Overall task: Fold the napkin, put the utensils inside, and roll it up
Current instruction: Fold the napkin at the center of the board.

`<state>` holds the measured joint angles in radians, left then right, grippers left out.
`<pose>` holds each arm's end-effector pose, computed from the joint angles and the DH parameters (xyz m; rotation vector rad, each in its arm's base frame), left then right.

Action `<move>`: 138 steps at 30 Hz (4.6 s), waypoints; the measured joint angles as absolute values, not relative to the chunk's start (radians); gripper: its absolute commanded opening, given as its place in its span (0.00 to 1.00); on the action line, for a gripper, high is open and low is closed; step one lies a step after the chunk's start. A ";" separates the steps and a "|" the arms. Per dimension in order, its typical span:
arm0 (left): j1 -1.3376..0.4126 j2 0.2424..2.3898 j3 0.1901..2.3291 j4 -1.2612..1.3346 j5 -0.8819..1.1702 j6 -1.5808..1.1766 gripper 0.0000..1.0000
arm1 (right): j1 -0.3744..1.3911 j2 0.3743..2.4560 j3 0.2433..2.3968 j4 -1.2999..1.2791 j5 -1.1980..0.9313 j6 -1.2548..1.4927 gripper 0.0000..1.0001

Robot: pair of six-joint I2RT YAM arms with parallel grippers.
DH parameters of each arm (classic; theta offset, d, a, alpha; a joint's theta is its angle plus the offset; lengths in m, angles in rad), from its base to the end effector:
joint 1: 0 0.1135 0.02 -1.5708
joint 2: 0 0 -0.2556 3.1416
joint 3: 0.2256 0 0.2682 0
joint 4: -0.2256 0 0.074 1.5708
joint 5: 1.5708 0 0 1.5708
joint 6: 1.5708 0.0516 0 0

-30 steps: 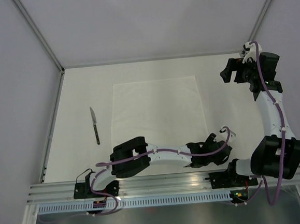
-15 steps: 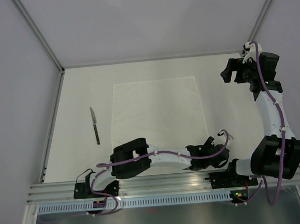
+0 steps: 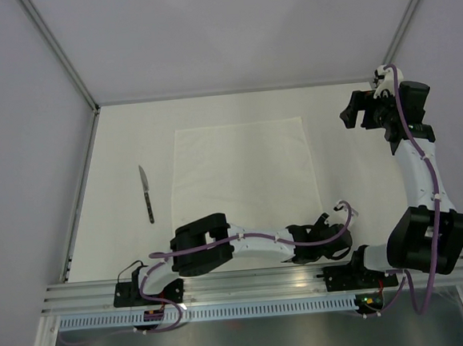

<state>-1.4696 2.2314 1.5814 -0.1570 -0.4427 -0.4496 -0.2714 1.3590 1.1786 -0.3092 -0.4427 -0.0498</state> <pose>0.0730 -0.4999 0.1178 0.9482 2.1241 -0.4628 0.3341 -0.0700 0.3188 -0.0473 2.0182 0.2524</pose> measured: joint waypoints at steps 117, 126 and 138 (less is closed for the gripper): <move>-0.415 1.855 1.509 -0.216 -0.040 -0.420 0.02 | -0.127 1.903 1.501 -0.426 -0.487 -0.111 0.88; -0.362 1.856 1.523 -0.238 -0.025 -0.420 0.02 | -0.121 1.935 1.523 -0.427 -0.469 -0.117 0.87; -0.319 1.908 1.594 -0.247 -0.023 -0.420 0.02 | -0.115 1.946 1.529 -0.434 -0.464 -0.122 0.87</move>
<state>-0.3191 1.9076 1.5936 -0.2466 -0.0227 -0.4202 -0.1146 1.9461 1.5288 -0.4343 -0.4641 -0.1219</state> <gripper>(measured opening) 0.034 0.872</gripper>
